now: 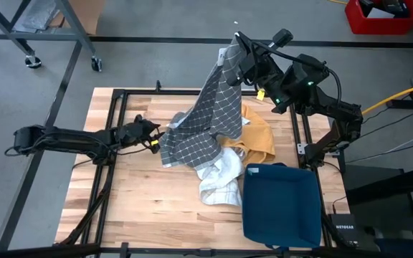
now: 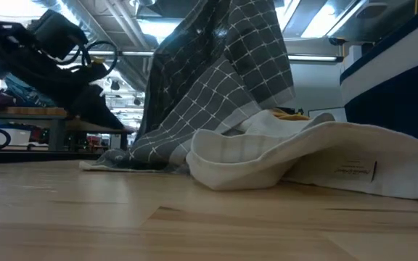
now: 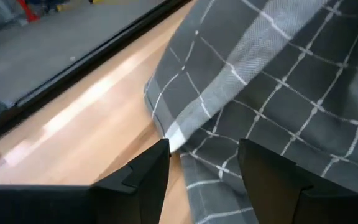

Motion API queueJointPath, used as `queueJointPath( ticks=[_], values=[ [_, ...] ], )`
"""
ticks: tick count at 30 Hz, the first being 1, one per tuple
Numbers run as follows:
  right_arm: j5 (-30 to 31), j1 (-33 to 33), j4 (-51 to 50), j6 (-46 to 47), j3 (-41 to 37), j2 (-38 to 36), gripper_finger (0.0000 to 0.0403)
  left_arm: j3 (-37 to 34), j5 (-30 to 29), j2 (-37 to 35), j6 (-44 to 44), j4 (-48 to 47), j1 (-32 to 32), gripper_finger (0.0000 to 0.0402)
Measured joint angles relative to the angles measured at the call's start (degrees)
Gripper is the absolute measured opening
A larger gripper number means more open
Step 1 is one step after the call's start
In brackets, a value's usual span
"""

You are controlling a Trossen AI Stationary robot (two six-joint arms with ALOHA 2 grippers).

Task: Fold towel
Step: Fold the gray towel

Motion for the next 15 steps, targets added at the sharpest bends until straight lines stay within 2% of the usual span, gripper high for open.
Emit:
queueJointPath(
  ticks=[9,15],
  values=[
    [-3.91,0.00,-1.26,4.13,0.00,0.00,0.0001,-0.17,-0.02,12.10,6.74,12.79,0.17,0.0182],
    [-4.48,0.03,-1.92,5.92,-0.02,0.00,0.0001,-0.15,-1.14,19.91,6.55,19.61,2.46,0.0182]
  ],
)
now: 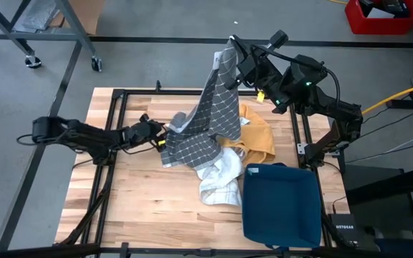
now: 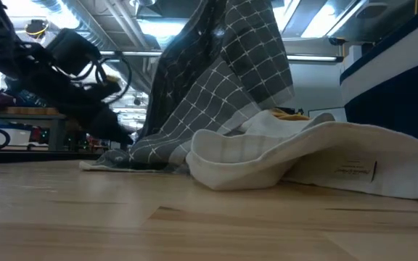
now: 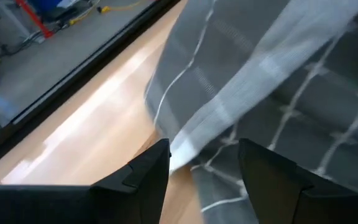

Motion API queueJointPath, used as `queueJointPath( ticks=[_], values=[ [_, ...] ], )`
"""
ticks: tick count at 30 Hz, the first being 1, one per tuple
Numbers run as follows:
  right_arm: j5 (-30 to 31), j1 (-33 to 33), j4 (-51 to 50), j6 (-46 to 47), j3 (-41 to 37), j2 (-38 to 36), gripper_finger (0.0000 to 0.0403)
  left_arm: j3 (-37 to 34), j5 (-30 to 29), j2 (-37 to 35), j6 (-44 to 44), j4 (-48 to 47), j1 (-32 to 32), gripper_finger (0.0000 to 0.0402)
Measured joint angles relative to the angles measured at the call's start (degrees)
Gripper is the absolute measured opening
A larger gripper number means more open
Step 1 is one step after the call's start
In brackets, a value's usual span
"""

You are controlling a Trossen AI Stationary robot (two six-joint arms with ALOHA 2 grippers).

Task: Fold towel
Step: Fold the gray towel

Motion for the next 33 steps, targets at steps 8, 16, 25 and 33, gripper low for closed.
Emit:
queueJointPath(
  ticks=[8,16,25,33],
  values=[
    [-0.02,0.00,-0.16,0.11,0.00,0.00,0.0001,2.43,0.02,8.96,4.99,6.62,0.77,0.0182],
    [0.06,0.00,-0.34,0.11,-0.02,0.00,0.0001,6.92,-0.12,15.67,8.17,7.62,2.91,0.0124],
    [0.10,-0.05,-1.10,-0.14,-0.02,0.02,0.0001,7.28,-0.19,11.58,7.42,6.09,2.80,0.0009],
    [2.61,-0.90,1.05,-4.25,-0.02,0.02,0.0001,7.28,-6.85,-2.47,13.79,3.30,2.85,0.0002]
  ],
)
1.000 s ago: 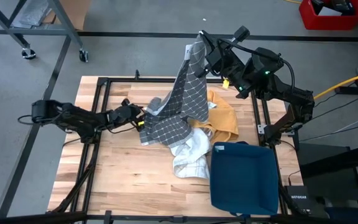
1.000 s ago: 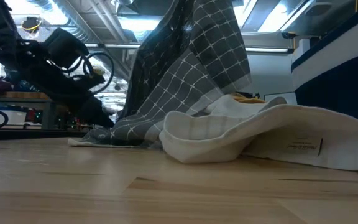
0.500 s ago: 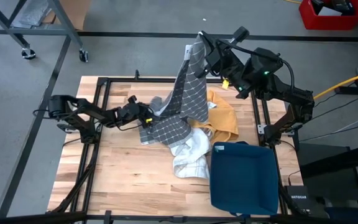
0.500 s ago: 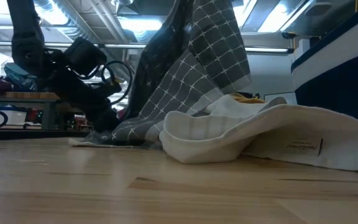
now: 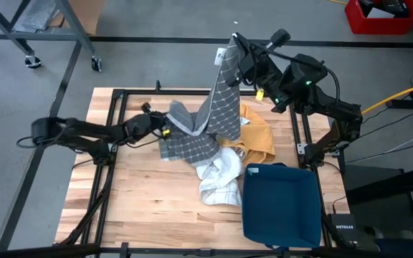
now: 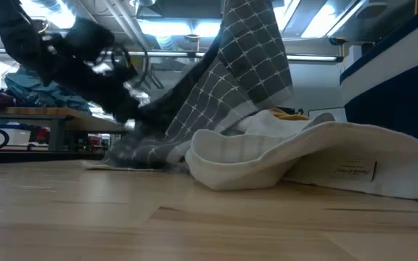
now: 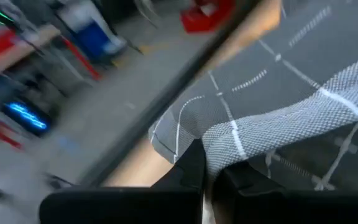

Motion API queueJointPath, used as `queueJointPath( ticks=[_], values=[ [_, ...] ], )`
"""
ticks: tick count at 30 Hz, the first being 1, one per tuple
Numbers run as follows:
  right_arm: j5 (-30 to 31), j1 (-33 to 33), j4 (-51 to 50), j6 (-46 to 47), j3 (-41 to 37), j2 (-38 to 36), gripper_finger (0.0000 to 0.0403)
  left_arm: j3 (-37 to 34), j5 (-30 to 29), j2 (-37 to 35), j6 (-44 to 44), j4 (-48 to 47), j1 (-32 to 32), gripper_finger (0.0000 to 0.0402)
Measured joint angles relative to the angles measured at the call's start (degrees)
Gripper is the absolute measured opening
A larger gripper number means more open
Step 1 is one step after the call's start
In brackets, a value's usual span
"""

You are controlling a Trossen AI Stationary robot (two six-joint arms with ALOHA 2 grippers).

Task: Fold towel
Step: Fold the gray towel

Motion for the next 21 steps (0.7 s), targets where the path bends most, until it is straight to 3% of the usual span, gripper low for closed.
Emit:
queueJointPath(
  ticks=[6,13,16,21],
  values=[
    [-2.97,-3.02,2.85,1.08,0.00,0.00,0.0001,1.00,-7.06,-14.92,5.98,0.10,2.81,0.0001],
    [-12.41,-3.62,2.81,9.93,0.00,0.00,0.0001,7.06,-7.44,-27.24,16.37,-1.33,7.80,0.0000],
    [-14.59,-3.54,2.70,14.28,0.00,0.00,0.0001,10.64,-7.42,-31.10,21.44,-6.19,8.96,0.0000],
    [-13.14,-3.56,1.64,21.48,0.00,0.00,0.0001,16.12,-7.42,-36.06,26.11,-19.94,10.20,0.0000]
  ],
)
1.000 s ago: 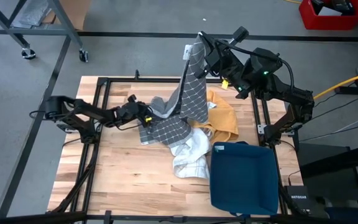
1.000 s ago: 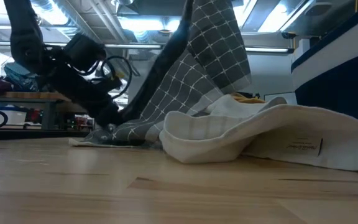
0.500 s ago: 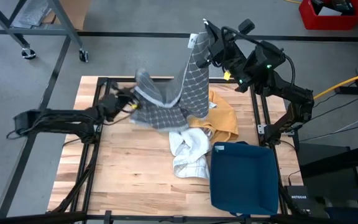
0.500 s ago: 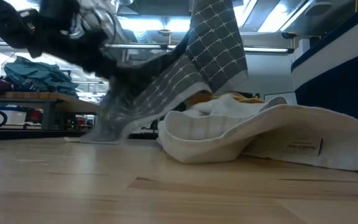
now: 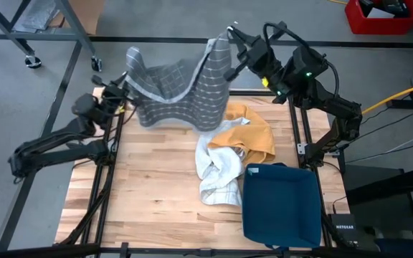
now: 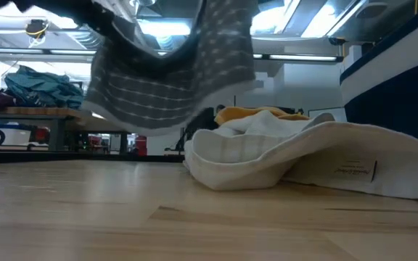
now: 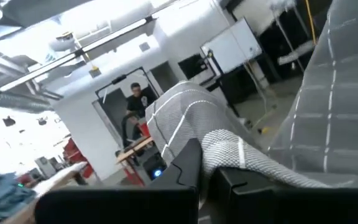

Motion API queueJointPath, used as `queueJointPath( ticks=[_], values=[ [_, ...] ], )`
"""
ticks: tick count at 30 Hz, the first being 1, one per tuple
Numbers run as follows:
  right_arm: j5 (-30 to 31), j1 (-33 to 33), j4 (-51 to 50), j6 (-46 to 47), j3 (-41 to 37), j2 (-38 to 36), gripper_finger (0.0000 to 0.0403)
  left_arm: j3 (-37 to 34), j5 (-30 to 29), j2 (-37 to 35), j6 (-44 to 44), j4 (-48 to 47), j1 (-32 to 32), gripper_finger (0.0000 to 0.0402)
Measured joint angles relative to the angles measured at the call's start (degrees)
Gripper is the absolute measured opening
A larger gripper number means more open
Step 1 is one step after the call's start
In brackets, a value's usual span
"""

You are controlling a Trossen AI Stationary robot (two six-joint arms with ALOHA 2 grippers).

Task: Fold towel
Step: Fold the gray towel

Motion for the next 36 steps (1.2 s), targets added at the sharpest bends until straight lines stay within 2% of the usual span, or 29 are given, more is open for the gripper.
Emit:
queueJointPath(
  ticks=[6,10,13,15,22,26,29,36],
  values=[
    [7.83,3.60,-7.61,6.62,0.00,0.00,0.0001,4.37,-5.00,-5.17,3.48,-13.99,1.69,0.0000],
    [6.74,6.92,-13.95,10.84,0.02,0.00,0.0001,5.31,-6.36,-8.95,3.12,-19.37,2.23,0.0000],
    [3.32,8.95,-17.83,13.88,0.02,-0.02,0.0001,5.65,-5.58,-11.54,0.73,-23.40,1.88,0.0000],
    [0.59,10.06,-20.34,15.47,0.02,-0.02,0.0001,5.65,-3.03,-13.24,-1.96,-26.37,1.33,0.0000],
    [-13.40,10.84,-29.16,21.90,-0.07,0.02,0.0001,5.69,15.76,-16.91,-10.10,-36.69,-0.54,0.0000],
    [-20.72,10.84,-31.01,22.98,-0.15,0.75,0.0001,5.69,22.20,-16.35,-11.21,-37.28,-1.27,0.0000],
    [-24.62,10.84,-31.11,22.60,-0.15,1.05,0.0001,5.69,24.38,-15.35,-11.58,-35.62,-1.33,0.0000],
    [-32.28,10.84,-30.98,19.69,-0.15,1.03,0.0001,5.69,24.37,-9.12,-8.65,-29.95,-1.22,0.0000]
  ],
)
